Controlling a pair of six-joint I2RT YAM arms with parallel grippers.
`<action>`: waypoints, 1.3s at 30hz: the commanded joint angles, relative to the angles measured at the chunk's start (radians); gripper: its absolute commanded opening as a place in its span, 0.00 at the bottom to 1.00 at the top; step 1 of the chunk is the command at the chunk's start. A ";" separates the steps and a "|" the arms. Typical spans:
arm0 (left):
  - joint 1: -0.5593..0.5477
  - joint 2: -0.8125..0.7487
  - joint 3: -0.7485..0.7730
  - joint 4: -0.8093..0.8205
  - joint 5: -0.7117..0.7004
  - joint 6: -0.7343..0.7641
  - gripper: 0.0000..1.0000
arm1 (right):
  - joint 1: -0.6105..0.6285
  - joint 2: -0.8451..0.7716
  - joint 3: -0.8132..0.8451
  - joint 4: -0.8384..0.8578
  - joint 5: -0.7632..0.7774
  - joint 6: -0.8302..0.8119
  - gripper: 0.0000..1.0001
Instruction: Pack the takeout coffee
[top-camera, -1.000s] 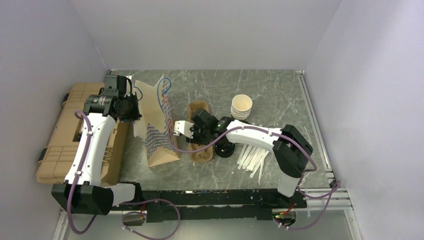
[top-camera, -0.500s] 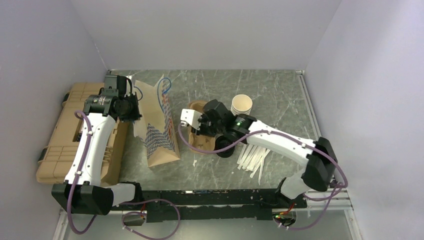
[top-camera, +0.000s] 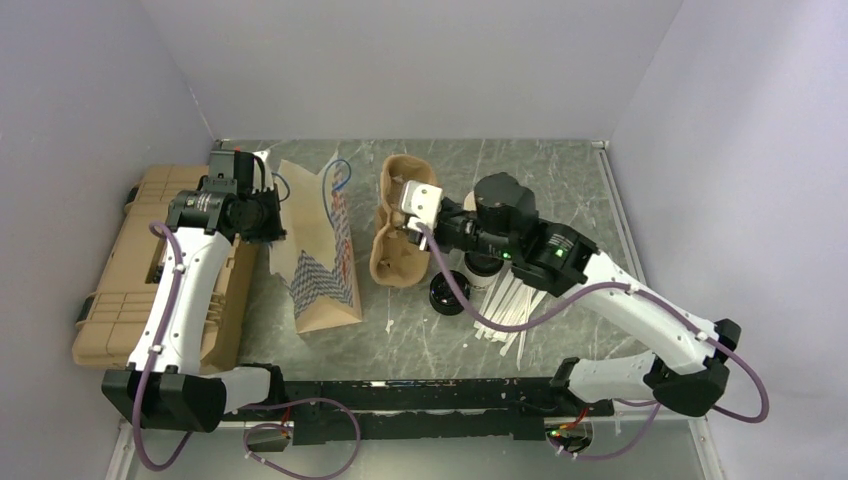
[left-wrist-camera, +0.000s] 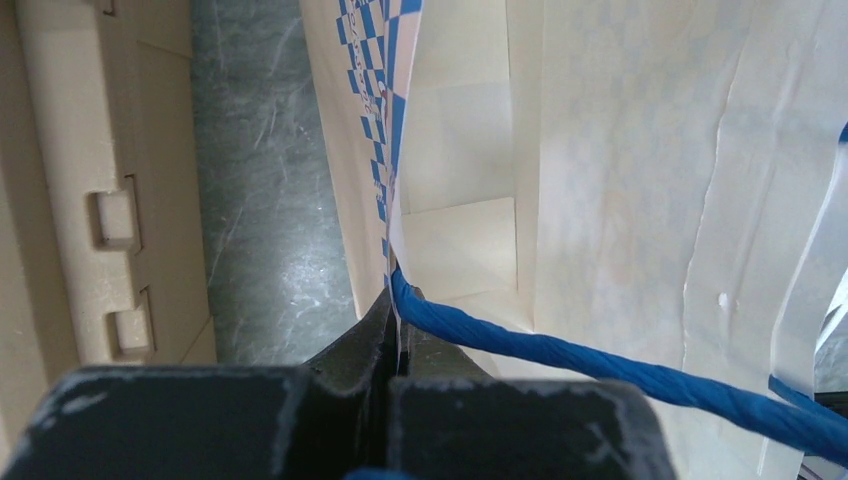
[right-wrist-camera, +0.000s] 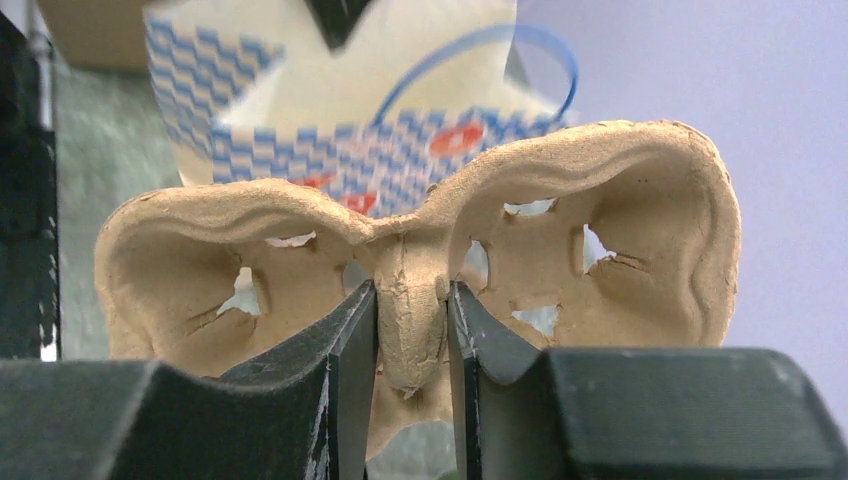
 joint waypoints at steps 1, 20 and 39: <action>-0.017 -0.036 0.061 0.020 0.039 0.023 0.00 | 0.018 -0.032 0.104 0.120 -0.155 0.035 0.34; -0.020 -0.062 0.155 -0.029 0.053 -0.016 0.00 | 0.208 0.382 0.547 0.370 -0.026 0.004 0.28; -0.020 -0.189 0.097 -0.029 0.085 -0.002 0.00 | 0.214 0.296 0.151 0.427 0.133 -0.092 0.25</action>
